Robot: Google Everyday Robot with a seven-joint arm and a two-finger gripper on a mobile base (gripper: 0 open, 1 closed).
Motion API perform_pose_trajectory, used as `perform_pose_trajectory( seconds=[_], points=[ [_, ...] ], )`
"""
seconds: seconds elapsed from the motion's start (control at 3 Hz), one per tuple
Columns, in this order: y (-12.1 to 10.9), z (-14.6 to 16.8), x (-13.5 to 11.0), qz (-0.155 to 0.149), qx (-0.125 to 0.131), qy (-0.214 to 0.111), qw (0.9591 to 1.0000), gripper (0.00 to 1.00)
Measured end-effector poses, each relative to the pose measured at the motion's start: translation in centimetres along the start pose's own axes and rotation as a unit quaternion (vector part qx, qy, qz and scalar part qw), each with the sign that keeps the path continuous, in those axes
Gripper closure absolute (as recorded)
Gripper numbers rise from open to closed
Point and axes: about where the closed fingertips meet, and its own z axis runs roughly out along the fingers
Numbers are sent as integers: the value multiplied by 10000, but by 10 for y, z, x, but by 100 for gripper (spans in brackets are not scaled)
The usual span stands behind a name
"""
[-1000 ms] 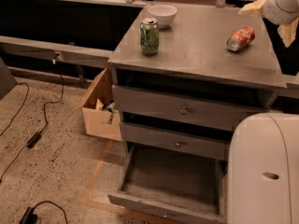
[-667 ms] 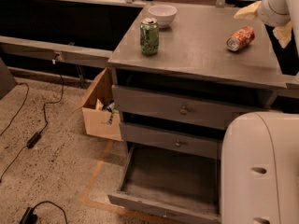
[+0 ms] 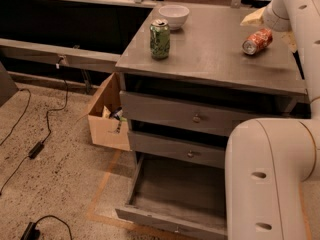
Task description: Place coke can into bottom drawer
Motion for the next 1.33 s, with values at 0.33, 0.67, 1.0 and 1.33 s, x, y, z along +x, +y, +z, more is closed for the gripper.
perform_pose_trajectory(
  seconds=[0.33,0.67,1.0,1.33],
  points=[
    [-9,14,-9,-124,-134,-55,9998,0],
    [-12,27,-14,-161,-271,-66,9995,0],
    [-4,36,-16,-50,-440,-65,9990,18],
    [5,39,-17,60,-564,-89,9983,41]
  ],
)
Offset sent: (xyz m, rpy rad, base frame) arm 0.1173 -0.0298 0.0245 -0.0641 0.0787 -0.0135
